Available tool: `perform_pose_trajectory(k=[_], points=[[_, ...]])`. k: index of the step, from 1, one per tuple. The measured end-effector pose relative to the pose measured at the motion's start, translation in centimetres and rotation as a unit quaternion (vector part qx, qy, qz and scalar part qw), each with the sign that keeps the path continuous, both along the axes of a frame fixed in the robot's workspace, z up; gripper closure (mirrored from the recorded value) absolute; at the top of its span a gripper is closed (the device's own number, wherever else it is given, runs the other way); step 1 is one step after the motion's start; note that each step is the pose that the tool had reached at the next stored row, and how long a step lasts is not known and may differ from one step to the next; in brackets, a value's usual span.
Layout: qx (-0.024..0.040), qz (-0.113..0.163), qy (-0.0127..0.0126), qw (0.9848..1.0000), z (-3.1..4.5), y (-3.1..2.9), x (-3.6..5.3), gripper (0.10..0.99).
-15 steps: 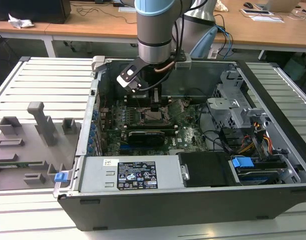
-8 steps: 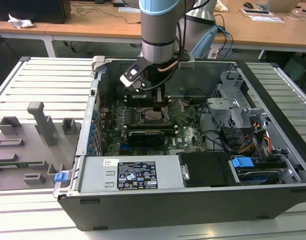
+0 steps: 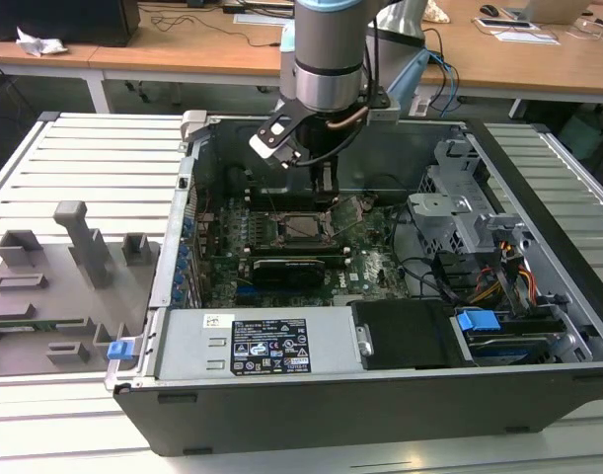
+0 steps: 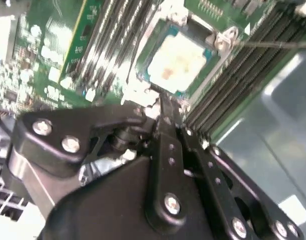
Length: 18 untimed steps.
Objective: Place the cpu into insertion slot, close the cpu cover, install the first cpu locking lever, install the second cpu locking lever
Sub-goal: 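Close the cpu cover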
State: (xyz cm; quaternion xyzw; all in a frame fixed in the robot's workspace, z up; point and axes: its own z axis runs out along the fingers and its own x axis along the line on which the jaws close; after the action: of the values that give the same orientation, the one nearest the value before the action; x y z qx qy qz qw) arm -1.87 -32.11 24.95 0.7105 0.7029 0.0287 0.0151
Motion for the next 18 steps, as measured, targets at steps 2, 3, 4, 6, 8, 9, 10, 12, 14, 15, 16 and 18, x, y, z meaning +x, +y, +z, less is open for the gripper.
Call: perform_pose_trajectory(k=[2, 3, 4, 6, 8, 9, 10, 12, 14, 15, 16, 18], points=[[0.0, 0.0, 0.0001, 1.0, 0.62, 0.0, 0.0, 0.98], [0.0, 0.0, 0.0001, 1.0, 0.82, 0.0, 0.0, 0.98], [0.0001, 0.0, 0.0001, 1.0, 0.89, 0.01, 0.06, 0.98], [0.0001, 0.0, 0.0003, 1.0, 0.9, 0.0, 0.39, 0.98], [0.0001, 0.0, 0.001, 1.0, 0.9, 0.0, 1.5, 0.98], [0.0002, 0.0, 0.0016, 1.0, 0.91, 0.0, 2.27, 0.98], [0.0004, 0.0, 0.002, 1.0, 0.91, 0.0, 2.88, 0.98], [0.0005, 0.0, 0.0027, 1.0, 1.15, 0.0, 3.36, 0.98], [0.0009, 0.0, 0.0027, 1.0, 1.19, 0.01, 3.5, 0.98], [0.0022, 0.0, 0.0032, 1.0, 1.21, 0.0, 3.77, 0.98], [0.0027, 0.0, 0.0035, 1.0, 1.2, 0.0, 3.94, 0.98], [0.0032, 0.0, 0.0047, 1.0, 1.18, 0.01, 4.57, 0.98]])
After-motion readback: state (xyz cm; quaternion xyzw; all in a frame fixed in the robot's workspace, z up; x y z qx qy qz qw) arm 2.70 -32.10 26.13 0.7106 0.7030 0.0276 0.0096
